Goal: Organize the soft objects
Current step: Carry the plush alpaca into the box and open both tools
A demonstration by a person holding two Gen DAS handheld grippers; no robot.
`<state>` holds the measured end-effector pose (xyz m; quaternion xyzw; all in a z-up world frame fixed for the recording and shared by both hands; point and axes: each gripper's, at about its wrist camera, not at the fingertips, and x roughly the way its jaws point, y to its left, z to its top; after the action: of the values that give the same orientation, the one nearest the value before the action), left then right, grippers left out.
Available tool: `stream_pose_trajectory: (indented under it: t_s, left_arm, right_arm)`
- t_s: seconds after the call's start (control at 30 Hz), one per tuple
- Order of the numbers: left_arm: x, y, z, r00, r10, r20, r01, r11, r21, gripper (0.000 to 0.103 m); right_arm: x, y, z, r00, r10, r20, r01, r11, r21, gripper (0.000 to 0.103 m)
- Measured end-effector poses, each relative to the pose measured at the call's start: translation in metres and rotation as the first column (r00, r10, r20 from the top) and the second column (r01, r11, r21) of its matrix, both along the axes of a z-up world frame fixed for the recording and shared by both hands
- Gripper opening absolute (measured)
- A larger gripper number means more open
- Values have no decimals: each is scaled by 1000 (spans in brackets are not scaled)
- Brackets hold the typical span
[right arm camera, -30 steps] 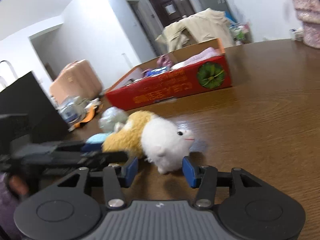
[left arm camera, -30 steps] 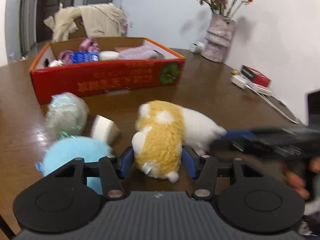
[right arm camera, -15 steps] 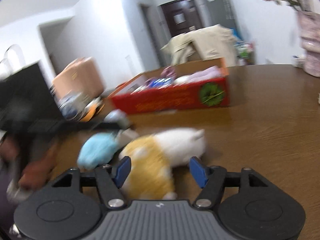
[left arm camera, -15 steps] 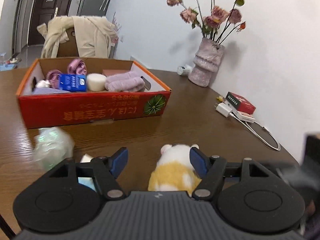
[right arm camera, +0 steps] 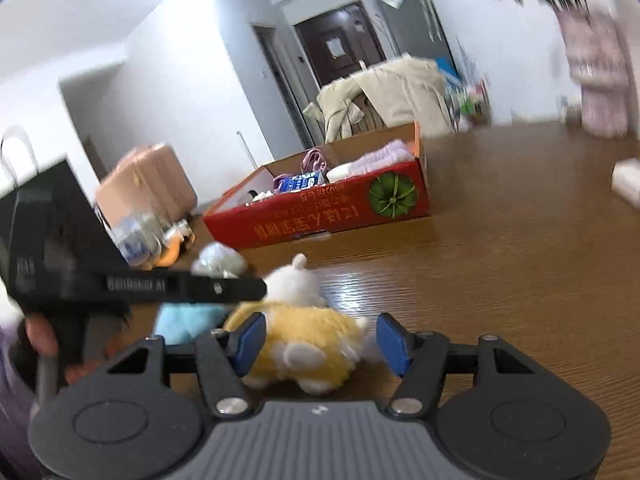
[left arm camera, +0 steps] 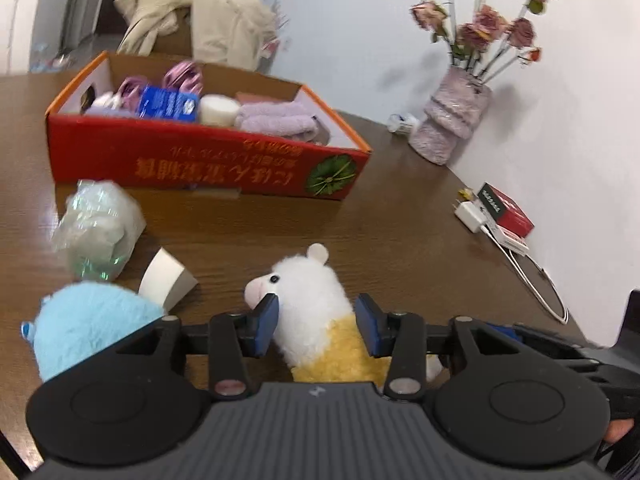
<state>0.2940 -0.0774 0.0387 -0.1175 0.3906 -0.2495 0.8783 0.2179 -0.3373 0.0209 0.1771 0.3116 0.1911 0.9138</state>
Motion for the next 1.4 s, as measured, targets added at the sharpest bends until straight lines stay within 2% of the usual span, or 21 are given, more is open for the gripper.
stream_pose_trajectory:
  t_s: [0.1, 0.17, 0.23, 0.3, 0.4, 0.5, 0.6, 0.67, 0.77, 0.87, 0.97, 1.1, 1.23, 1.4]
  left_arm:
    - [-1, 4, -3, 999, 7, -42, -9, 999, -39, 54]
    - [-1, 4, -8, 998, -3, -63, -1, 998, -62, 53]
    - [1, 4, -14, 996, -17, -87, 8, 995, -104, 48]
    - [2, 4, -11, 997, -1, -71, -5, 995, -95, 42]
    - [7, 1, 8, 1000, 2, -18, -3, 997, -74, 40]
    - [27, -1, 45, 995, 15, 98, -9, 998, -65, 40]
    - [68, -1, 78, 985, 41, 170, -30, 997, -68, 40]
    - [103, 0, 88, 986, 54, 158, -42, 996, -75, 40]
    - [162, 6, 78, 994, 76, 81, -68, 994, -90, 40]
    - [198, 10, 54, 994, 112, 6, -111, 989, -94, 39]
    - [219, 5, 32, 991, 127, -32, -128, 991, -48, 38]
    - [231, 6, 3, 988, 114, -100, -113, 993, 10, 37]
    - [226, 17, 4, 987, 129, -95, -130, 991, -10, 42]
    - [205, 33, 38, 987, 163, -11, -163, 987, 13, 47]
  right_arm:
    - [7, 1, -7, 999, -23, -48, 24, 999, 21, 59]
    - [13, -2, -15, 996, -6, -88, 14, 996, 85, 59]
    - [19, -2, -28, 990, 2, -142, 20, 988, 155, 55]
    - [23, -1, -29, 990, 0, -143, 24, 985, 168, 50]
    - [31, 4, -14, 993, -4, -117, 22, 988, 153, 48]
    - [56, 9, 20, 999, 13, -40, -7, 991, 131, 47]
    - [99, 14, 58, 998, 30, 58, -34, 996, 78, 47]
    - [138, 18, 70, 997, 34, 63, -38, 997, 63, 47]
    - [191, 25, 69, 1000, 20, 8, -21, 998, 58, 47]
    - [226, 37, 56, 1000, 9, -24, -9, 1000, 1, 47]
    - [253, 45, 37, 996, -11, -88, 9, 1000, -29, 47]
    - [263, 53, 18, 989, -37, -143, 27, 997, -71, 49]
    - [258, 54, 22, 992, -10, -124, 2, 998, -69, 54]
    - [245, 46, 52, 997, -48, -53, 43, 995, -95, 58]
